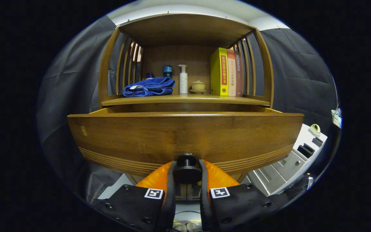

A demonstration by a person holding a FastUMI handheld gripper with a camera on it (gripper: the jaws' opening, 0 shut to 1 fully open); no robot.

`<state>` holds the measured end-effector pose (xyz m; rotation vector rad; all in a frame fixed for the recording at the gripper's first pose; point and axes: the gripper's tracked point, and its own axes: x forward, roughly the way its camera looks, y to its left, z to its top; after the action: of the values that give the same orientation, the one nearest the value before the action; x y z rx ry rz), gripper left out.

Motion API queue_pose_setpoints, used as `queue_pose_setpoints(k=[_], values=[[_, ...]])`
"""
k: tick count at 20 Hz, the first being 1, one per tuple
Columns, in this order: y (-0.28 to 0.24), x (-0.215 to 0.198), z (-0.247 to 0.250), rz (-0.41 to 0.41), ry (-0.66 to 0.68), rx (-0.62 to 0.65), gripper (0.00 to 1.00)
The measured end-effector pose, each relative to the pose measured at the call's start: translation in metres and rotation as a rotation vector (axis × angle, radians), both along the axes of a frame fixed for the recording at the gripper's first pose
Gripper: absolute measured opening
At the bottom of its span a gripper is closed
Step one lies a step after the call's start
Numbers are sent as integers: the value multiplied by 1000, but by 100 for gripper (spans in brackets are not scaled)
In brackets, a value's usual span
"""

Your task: Pull open the drawer, take out the items inside it, and place them on the countertop above the cabinet.

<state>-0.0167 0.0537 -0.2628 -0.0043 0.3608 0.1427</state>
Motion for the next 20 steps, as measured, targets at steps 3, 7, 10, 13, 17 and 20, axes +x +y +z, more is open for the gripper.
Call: queue_pose_setpoints(k=[3,7,10,13,17,20], values=[[0,-1,-1,-4,6,2,40],[-1,-4,-8,-6,14,5,40],[-1,-6,-7,-2,6,5,40],[-1,-6,-6,4,13,11,41],[0,-5,-7,12,11,15,51],[0,-7,-12,17,33,21,57]])
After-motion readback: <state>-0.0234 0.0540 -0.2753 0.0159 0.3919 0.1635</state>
